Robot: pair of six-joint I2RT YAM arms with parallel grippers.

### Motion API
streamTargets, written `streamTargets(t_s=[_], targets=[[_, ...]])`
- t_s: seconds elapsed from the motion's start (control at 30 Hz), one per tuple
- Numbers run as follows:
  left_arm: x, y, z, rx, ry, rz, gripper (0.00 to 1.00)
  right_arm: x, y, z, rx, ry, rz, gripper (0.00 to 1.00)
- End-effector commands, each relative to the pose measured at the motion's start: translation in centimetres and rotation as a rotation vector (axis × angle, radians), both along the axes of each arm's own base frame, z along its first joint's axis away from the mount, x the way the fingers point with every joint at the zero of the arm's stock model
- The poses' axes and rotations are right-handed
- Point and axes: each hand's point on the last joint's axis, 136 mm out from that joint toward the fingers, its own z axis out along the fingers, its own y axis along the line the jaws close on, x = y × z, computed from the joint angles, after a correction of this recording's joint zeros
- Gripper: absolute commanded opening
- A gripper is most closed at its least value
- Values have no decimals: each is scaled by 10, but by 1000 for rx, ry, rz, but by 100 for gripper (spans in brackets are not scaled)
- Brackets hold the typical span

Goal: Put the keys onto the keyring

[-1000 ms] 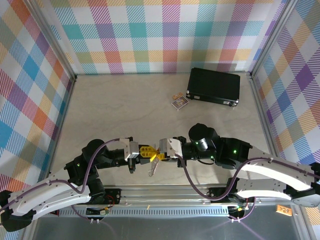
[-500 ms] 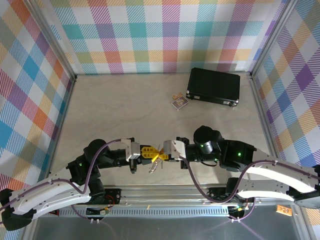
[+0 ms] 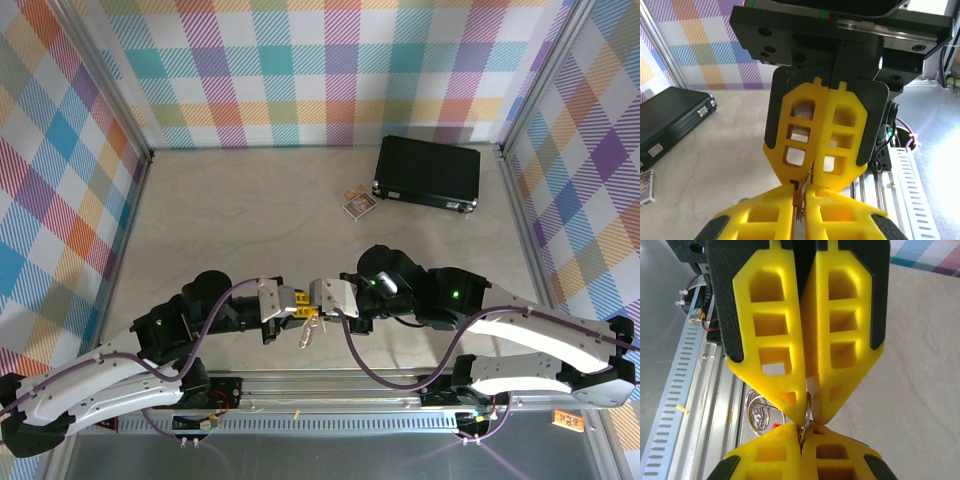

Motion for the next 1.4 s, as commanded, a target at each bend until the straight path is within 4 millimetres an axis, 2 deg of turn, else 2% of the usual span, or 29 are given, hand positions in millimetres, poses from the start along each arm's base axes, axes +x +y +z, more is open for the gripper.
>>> streamTargets(t_s=[0.0, 0.03, 0.17, 0.33, 0.47, 0.53, 0.67, 1.0, 1.37], targets=[[6, -3, 13, -49, -42, 21, 6, -13, 0, 9, 13, 25, 56, 0], [5, -4, 12, -50, -36, 16, 0, -13, 0, 10, 18, 27, 56, 0], [3, -1, 18, -88, -35, 18, 0, -13, -1, 14, 40, 23, 51, 0], [-6, 12, 49, -232, -59, 9, 0, -13, 0, 20, 77, 21, 45, 0], [-16, 13, 63, -312, -53, -39, 0, -22, -1, 33, 164, 18, 86, 7], [-20, 9, 65, -340, -38, -71, 0, -29, -4, 41, 226, 20, 115, 12], [-26, 2, 67, -404, -3, -134, 0, -35, -9, 52, 286, 25, 133, 14], [-23, -1, 64, -469, 28, -131, 0, -40, -15, 61, 344, 33, 138, 22], [-23, -1, 67, -471, 22, -134, 0, -34, -8, 61, 355, 11, 124, 18]])
